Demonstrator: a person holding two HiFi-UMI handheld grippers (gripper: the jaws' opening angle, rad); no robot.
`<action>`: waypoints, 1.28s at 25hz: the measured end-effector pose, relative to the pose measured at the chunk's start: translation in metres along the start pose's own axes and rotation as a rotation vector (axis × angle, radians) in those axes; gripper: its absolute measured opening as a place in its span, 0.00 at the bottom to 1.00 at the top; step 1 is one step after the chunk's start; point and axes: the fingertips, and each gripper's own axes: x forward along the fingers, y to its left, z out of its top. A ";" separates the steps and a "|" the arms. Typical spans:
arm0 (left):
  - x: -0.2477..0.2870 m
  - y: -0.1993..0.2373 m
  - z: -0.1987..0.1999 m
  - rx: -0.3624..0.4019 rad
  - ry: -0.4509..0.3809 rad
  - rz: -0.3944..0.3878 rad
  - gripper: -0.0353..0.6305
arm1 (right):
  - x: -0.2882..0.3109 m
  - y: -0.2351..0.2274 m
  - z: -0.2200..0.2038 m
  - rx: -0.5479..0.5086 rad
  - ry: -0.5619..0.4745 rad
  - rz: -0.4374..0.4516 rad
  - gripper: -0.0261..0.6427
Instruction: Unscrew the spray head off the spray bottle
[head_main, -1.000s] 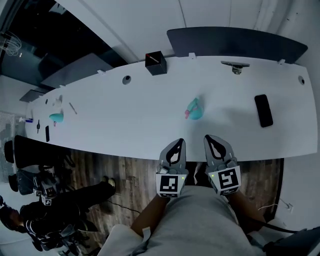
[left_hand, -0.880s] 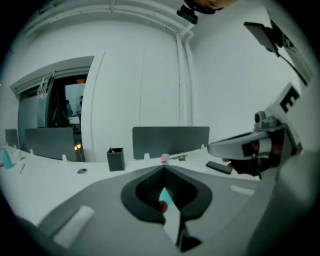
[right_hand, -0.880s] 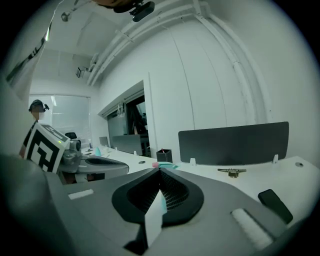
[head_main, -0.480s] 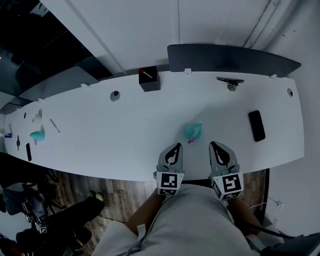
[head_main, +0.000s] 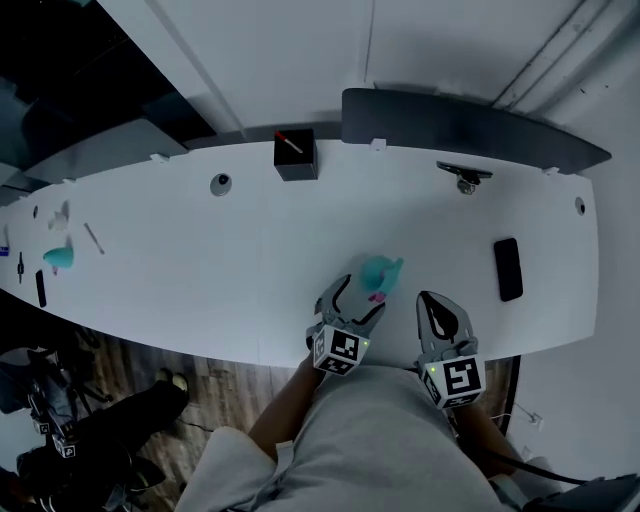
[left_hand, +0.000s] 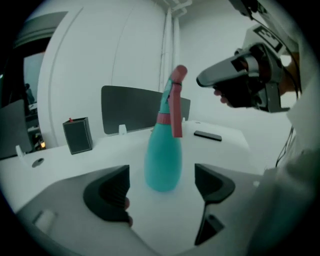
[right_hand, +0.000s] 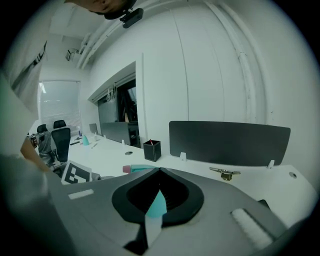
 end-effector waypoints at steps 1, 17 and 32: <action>0.007 -0.004 -0.001 0.035 0.010 -0.009 0.66 | 0.000 -0.004 0.001 -0.007 0.000 0.003 0.04; 0.047 0.006 -0.005 0.377 0.158 0.060 0.65 | 0.005 -0.021 -0.006 -0.083 0.041 0.094 0.04; -0.022 0.027 0.025 0.799 0.329 0.189 0.64 | -0.015 0.043 -0.014 -1.211 -0.038 0.353 0.48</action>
